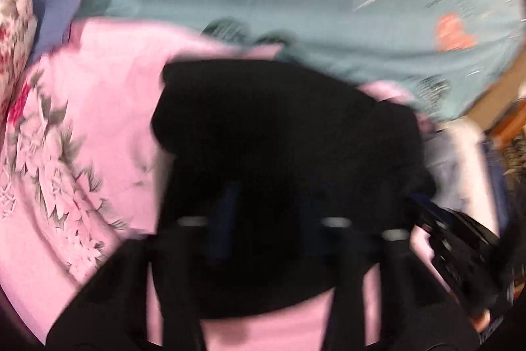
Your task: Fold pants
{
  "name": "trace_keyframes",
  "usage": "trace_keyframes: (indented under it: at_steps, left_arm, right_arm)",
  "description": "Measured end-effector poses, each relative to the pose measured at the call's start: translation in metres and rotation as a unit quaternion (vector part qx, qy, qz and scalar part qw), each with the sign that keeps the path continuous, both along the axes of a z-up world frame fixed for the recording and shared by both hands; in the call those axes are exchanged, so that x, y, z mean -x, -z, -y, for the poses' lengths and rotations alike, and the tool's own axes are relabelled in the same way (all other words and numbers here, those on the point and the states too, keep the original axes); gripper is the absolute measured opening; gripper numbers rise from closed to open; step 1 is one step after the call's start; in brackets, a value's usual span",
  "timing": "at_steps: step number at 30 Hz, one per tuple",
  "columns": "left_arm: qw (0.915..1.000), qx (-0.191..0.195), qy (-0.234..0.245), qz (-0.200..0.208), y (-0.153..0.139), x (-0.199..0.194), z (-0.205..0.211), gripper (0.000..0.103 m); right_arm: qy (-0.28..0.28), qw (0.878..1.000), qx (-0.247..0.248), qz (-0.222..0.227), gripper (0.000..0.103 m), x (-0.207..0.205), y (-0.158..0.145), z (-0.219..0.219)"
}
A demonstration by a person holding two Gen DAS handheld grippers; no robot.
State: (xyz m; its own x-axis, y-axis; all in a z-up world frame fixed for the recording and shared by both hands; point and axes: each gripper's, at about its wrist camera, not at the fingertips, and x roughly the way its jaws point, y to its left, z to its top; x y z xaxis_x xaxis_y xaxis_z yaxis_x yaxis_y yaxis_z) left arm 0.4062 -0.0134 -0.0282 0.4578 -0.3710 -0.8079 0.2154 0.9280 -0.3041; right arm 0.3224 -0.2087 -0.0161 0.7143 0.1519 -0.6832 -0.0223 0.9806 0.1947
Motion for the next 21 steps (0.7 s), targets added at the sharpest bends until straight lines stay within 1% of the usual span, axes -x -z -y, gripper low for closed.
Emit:
trace_keyframes:
  at_steps: [2,3,4,6,8,9,10,11,12,13,14,15,16,17,19,21]
  left_arm:
    - [0.9993,0.035,0.002,-0.008,0.012,-0.011,-0.010,0.024]
    - [0.9981,0.060,0.002,-0.012,0.014,-0.014,-0.018,0.024]
    - [0.9970,0.076,0.000,-0.018,0.015,-0.016,-0.024,0.024]
    - [0.9948,0.095,-0.012,-0.033,0.011,-0.012,-0.034,0.024]
    - [0.9949,0.095,-0.022,-0.027,-0.002,0.002,-0.040,0.050]
    - [0.9955,0.090,-0.029,-0.009,-0.014,0.016,-0.045,0.076]
    - [0.9958,0.080,-0.041,0.017,-0.027,0.033,-0.050,0.088]
    - [0.9952,0.060,-0.060,0.049,-0.044,0.058,-0.054,0.090]
    - [0.9947,0.049,-0.065,0.063,-0.053,0.074,-0.054,0.092]
    - [0.9942,0.037,-0.067,0.076,-0.064,0.092,-0.055,0.093]
    - [0.9934,0.026,-0.071,0.087,-0.071,0.111,-0.056,0.095]
    - [0.9916,0.009,-0.080,0.101,-0.079,0.135,-0.057,0.098]
    - [0.9898,-0.003,-0.086,0.113,-0.084,0.155,-0.059,0.099]
    - [0.9877,-0.016,-0.090,0.127,-0.089,0.180,-0.058,0.099]
    - [0.9849,-0.031,-0.099,0.139,-0.091,0.210,-0.054,0.100]
    - [0.9821,-0.040,-0.105,0.151,-0.090,0.238,-0.052,0.100]
  right_arm:
    - [0.004,0.999,0.029,-0.019,0.018,-0.009,0.026,-0.011]
    - [0.009,0.998,0.046,-0.030,0.018,-0.015,0.042,-0.014]
    - [0.012,0.998,0.057,-0.033,0.018,-0.021,0.052,-0.017]
    - [0.015,0.998,0.064,-0.019,0.019,-0.023,0.055,-0.020]
    - [0.009,0.997,0.072,-0.013,0.020,-0.022,0.049,-0.022]
    - [0.006,0.998,0.068,-0.010,0.020,-0.018,0.042,-0.021]
    - [0.002,0.998,0.057,-0.004,0.021,-0.012,0.032,-0.019]
    - [-0.001,0.999,0.046,0.003,0.023,-0.005,0.022,-0.018]
    - [0.000,0.999,0.033,0.017,0.036,0.008,0.006,-0.014]
    - [0.004,0.999,0.028,0.025,0.061,0.018,-0.002,-0.014]
    - [0.010,0.999,0.020,0.037,0.070,0.032,-0.013,-0.012]
    - [0.014,0.998,0.010,0.054,0.081,0.049,-0.026,-0.010]
    - [0.015,0.998,0.006,0.066,0.089,0.064,-0.034,-0.011]
    - [0.016,0.997,0.009,0.073,0.092,0.079,-0.040,-0.013]
    - [0.015,0.996,0.023,0.082,0.099,0.110,-0.049,-0.018]
    - [0.012,0.995,0.035,0.088,0.100,0.140,-0.049,-0.024]
